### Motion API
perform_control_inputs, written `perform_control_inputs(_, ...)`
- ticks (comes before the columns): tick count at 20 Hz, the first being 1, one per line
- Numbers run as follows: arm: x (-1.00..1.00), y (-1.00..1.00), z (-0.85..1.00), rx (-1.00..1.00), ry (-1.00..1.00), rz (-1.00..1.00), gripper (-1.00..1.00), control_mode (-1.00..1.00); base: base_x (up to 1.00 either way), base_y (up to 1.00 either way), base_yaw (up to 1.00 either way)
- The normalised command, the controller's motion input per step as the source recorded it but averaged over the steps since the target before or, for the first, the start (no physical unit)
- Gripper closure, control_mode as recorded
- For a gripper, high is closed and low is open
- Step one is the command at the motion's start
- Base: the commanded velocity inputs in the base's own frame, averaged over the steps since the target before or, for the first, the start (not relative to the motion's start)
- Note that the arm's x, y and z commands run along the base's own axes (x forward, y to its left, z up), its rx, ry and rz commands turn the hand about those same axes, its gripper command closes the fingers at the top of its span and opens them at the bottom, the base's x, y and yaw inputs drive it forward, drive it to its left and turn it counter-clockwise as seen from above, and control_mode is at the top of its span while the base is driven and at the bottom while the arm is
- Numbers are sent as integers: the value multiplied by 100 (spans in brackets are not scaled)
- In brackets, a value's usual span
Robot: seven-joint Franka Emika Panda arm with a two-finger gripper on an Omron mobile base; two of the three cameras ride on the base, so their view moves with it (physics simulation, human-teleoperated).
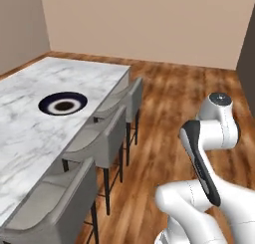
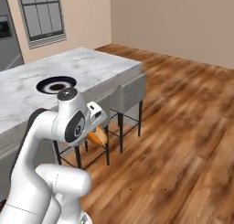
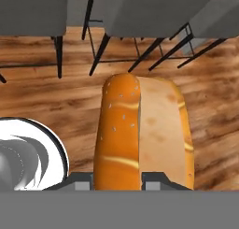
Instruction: Move the hot dog bun to the plate on the dining table and place the condiment next to that plate. Then navigate to the fridge and take the sausage and place it on the plate as well.
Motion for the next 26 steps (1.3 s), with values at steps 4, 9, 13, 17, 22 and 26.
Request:
perform_control_inputs(4, 0, 0, 0, 0, 0, 0, 100, 100, 57, -66, 49)
perform_control_inputs(9, 0, 0, 0, 0, 0, 0, 100, 100, 57, -61, 52)
perform_control_inputs(13, 0, 0, 0, 0, 0, 0, 100, 100, 58, -61, 52)
perform_control_inputs(17, 0, 0, 0, 0, 0, 0, 100, 100, 57, -55, 56)
perform_control_inputs(22, 0, 0, 0, 0, 0, 0, 100, 100, 45, -49, 62)
perform_control_inputs(26, 0, 0, 0, 0, 0, 0, 100, 100, 42, -44, 65)
